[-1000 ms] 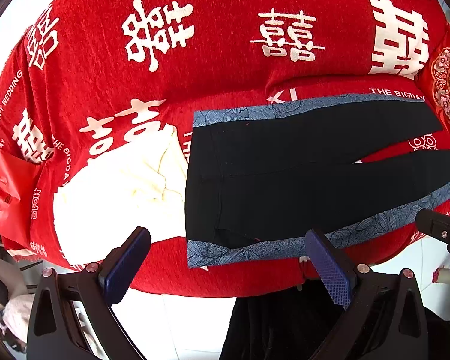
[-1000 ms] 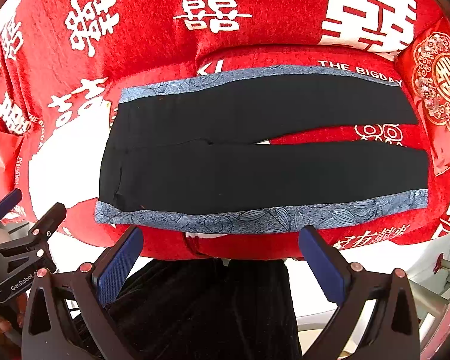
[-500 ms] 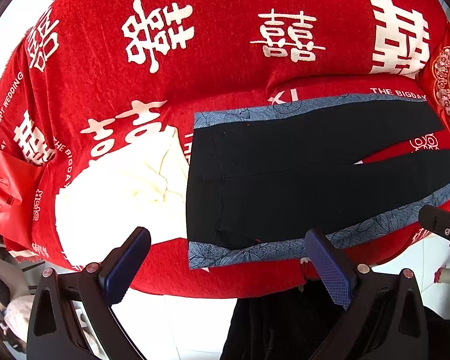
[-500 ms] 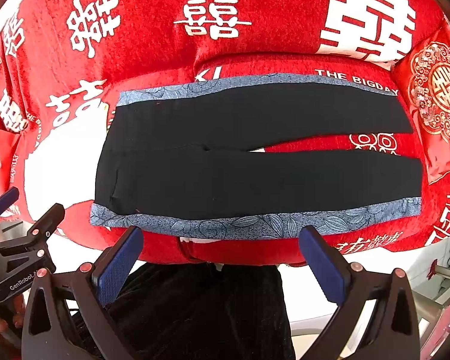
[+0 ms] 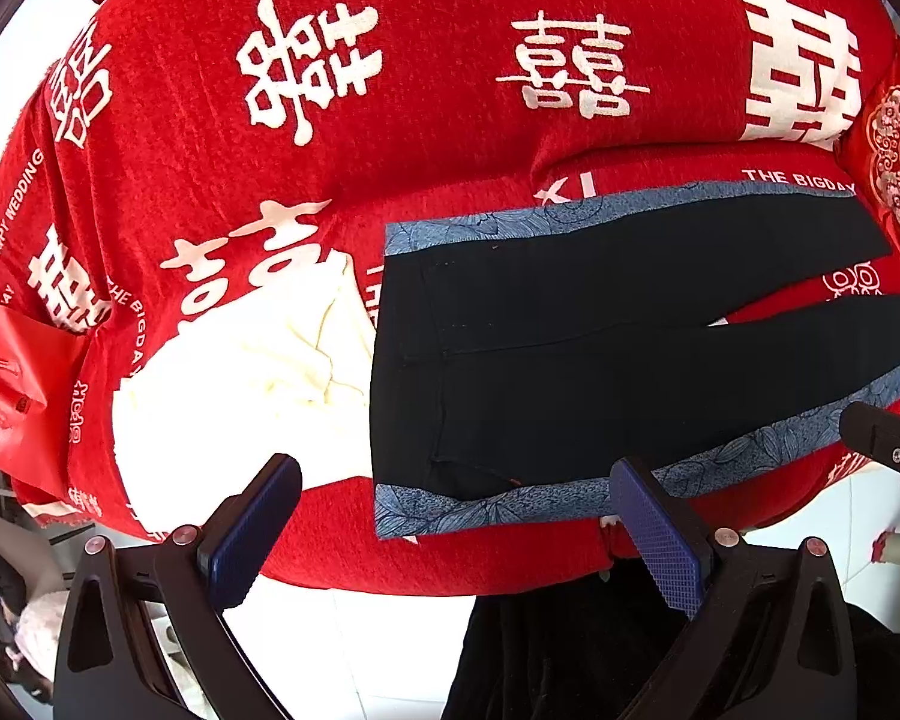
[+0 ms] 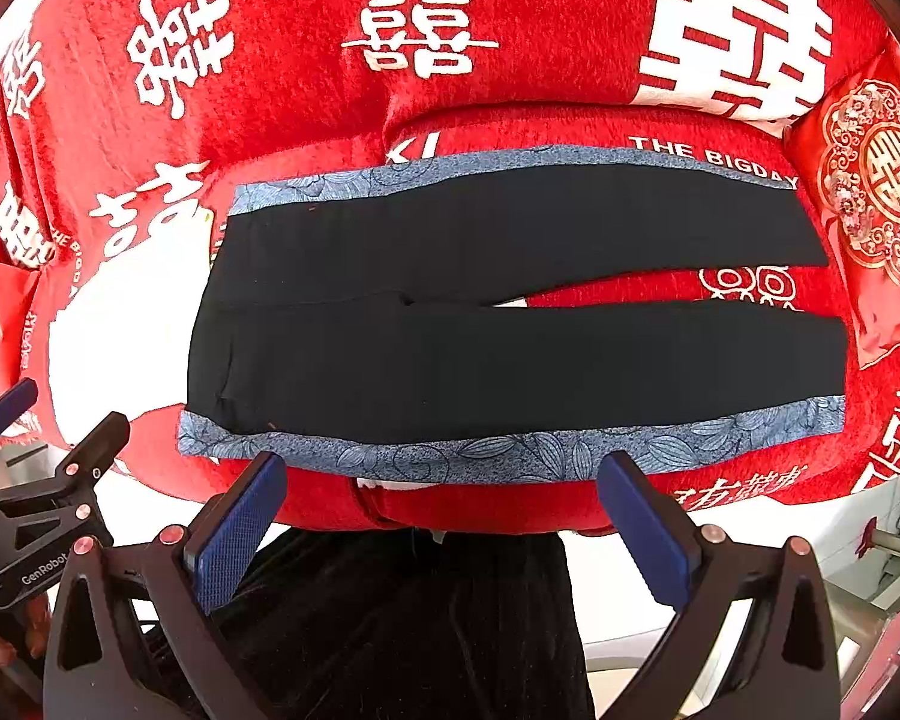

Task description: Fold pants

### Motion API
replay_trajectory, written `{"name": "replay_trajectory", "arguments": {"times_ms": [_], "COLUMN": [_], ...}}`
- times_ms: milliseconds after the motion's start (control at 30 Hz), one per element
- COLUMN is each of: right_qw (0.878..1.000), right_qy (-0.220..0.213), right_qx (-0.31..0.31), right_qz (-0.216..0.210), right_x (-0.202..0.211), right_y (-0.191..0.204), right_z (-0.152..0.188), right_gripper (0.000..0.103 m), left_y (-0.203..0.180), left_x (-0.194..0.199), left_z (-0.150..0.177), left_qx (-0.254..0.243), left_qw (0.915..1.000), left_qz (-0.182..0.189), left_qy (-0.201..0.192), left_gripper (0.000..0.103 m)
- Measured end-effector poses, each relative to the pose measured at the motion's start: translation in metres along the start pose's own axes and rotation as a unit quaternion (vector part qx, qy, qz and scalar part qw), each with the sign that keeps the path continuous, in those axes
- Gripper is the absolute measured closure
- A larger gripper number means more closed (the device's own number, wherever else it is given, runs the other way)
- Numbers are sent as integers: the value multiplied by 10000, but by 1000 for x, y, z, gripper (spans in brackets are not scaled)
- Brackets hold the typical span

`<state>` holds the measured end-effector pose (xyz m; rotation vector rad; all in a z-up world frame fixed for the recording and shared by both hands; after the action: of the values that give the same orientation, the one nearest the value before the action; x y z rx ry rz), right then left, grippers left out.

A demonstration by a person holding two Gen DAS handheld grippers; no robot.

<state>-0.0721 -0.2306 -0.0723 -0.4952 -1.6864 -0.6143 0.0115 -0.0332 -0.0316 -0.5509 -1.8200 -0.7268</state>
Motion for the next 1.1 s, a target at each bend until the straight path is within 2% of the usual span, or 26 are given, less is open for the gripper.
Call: {"name": "replay_trajectory", "arguments": {"times_ms": [333, 567, 800, 933, 1100], "right_qw": [9999, 9994, 9987, 9978, 9973], "right_qy": [37, 200, 351, 451, 463], "right_qx": [-4, 106, 340, 486, 571], "right_qz": [-144, -272, -160, -77, 89], "right_x": [-4, -10, -21, -32, -43], "right_y": [-10, -23, -47, -56, -57], "right_z": [-5, -5, -6, -3, 2], "right_gripper": [0, 0, 0, 0, 0], "left_y": [-9, -18, -37, -46, -52], "left_x": [-3, -5, -6, -12, -22], "left_z": [-5, 3, 10, 18, 24], "left_qx": [16, 507, 901, 1136, 1029], "left_qw": [9999, 9976, 9940, 9903, 9910], "left_qz": [10, 119, -38, 40, 182], "left_qy": [141, 465, 622, 799, 836], "left_gripper": [0, 0, 0, 0, 0]}}
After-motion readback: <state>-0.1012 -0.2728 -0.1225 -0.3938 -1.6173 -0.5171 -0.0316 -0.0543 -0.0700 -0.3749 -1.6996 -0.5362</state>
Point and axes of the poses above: each gripper's, at about its wrist camera, not at the fingertips, and x roughly against the way its jaws point, y to its left, z to its underside, the point moved 9 cm from there along -x, roughly the way its jaws point
